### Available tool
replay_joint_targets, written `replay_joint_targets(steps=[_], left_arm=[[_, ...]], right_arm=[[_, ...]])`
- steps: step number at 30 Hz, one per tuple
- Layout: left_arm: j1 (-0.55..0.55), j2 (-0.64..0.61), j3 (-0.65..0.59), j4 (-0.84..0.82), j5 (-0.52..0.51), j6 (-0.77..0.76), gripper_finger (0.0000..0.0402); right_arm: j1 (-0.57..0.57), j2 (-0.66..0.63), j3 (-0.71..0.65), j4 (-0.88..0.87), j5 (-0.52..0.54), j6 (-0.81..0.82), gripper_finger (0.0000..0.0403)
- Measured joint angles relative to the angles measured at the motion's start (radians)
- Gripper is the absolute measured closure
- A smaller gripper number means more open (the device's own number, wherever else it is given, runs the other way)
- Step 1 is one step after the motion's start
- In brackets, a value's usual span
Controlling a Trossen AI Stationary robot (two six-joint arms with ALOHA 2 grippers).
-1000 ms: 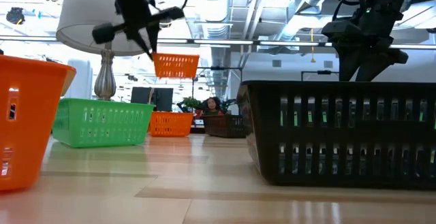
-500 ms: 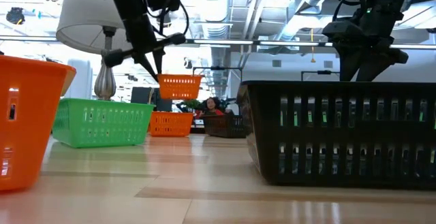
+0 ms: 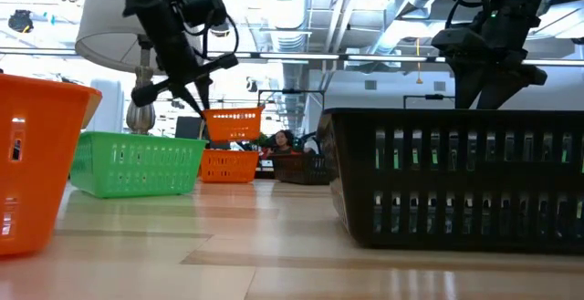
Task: Stack baskets by color
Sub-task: Stack the middle orange bin on top of the top orange bin
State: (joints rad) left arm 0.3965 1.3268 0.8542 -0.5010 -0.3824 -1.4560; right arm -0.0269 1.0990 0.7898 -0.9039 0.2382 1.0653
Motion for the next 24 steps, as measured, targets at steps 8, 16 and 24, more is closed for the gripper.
replay_joint_targets(steps=[8, 16, 24], left_arm=[[0.015, -0.018, -0.088, 0.114, -0.004, -0.031, 0.0401], [0.016, -0.018, -0.105, 0.132, -0.023, -0.018, 0.0401], [0.016, -0.017, -0.105, 0.125, -0.03, 0.008, 0.0401]], right_arm=[[0.0, 0.0, 0.0, 0.0, 0.001, 0.0, 0.0179], [0.0, 0.0, 0.0, -0.001, 0.023, -0.001, 0.0179], [0.0, 0.0, 0.0, -0.001, 0.026, -0.001, 0.0179]])
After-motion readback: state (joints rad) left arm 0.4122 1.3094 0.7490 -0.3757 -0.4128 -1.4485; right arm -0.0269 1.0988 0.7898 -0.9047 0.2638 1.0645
